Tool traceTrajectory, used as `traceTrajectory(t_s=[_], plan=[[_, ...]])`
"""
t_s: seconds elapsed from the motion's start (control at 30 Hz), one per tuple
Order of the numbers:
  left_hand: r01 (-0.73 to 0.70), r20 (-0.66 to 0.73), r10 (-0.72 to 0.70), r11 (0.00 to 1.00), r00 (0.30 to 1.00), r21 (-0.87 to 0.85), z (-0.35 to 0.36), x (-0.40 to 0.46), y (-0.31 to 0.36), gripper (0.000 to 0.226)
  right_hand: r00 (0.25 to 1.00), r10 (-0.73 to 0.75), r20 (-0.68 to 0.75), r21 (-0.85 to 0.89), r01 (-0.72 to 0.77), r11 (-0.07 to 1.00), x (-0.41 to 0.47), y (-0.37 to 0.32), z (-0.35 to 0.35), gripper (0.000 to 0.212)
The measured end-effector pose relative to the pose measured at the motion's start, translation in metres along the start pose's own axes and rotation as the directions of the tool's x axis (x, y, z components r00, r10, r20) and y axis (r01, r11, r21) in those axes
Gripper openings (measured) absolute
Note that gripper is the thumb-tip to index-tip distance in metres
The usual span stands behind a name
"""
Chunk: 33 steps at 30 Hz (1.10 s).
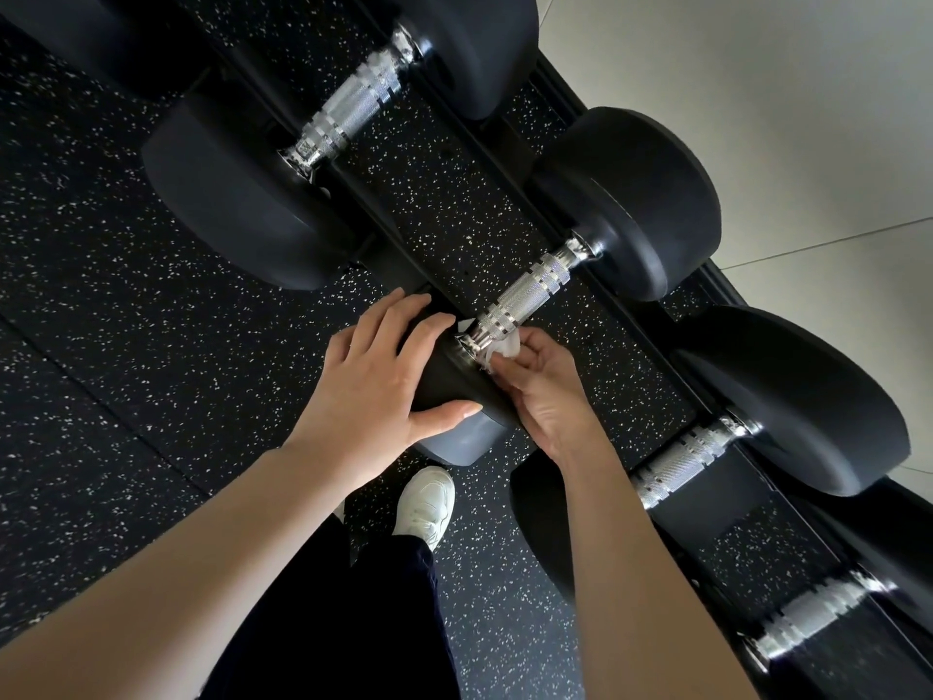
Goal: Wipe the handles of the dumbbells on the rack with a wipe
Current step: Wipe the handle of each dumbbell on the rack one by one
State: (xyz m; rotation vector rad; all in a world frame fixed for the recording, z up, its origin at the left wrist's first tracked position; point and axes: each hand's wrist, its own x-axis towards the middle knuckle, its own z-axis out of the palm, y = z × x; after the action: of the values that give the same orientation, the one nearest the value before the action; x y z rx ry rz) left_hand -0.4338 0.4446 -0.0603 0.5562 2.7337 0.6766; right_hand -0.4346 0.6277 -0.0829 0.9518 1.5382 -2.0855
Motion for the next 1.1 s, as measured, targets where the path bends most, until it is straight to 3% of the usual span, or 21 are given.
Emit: traceTrajectory(t_s=[0.27,0.37,0.53,0.73,0.9,0.97,1.1], plan=[[0.017,0.006,-0.017,1.0,1.0,0.009,-0.001,0.0,0.001,0.074,0.981,-0.062,-0.185,-0.293,0.005,0.956,-0.02,0.002,0.003,0.025],[0.023,0.001,-0.023,1.0,1.0,0.006,-0.001,0.0,0.001,0.075,0.964,-0.168,-0.204,-0.426,0.068,0.902,-0.032,-0.002,0.001,0.018],[0.054,-0.014,-0.054,0.998,0.998,-0.011,0.001,0.0,0.003,0.079,0.884,-0.457,-0.101,-0.688,0.27,0.674,-0.035,-0.011,0.02,0.013],[0.065,-0.022,-0.065,0.997,0.998,-0.032,0.001,0.0,0.003,0.078,0.773,-0.627,0.097,-0.845,0.397,0.359,-0.013,-0.015,0.034,0.008],[0.076,-0.029,-0.078,0.996,0.997,-0.052,0.002,-0.001,0.002,0.081,0.75,-0.636,0.183,-0.914,0.368,0.171,-0.006,-0.023,0.039,0.01],[0.081,-0.045,-0.083,0.995,0.996,-0.056,0.003,-0.001,0.002,0.083,0.775,-0.598,0.202,-0.94,0.324,0.103,-0.009,-0.022,0.041,0.013],[0.095,-0.08,-0.1,0.993,0.992,-0.067,0.005,-0.001,0.001,0.088,0.87,-0.476,0.133,-0.973,0.205,0.102,-0.016,-0.027,0.042,0.021]])
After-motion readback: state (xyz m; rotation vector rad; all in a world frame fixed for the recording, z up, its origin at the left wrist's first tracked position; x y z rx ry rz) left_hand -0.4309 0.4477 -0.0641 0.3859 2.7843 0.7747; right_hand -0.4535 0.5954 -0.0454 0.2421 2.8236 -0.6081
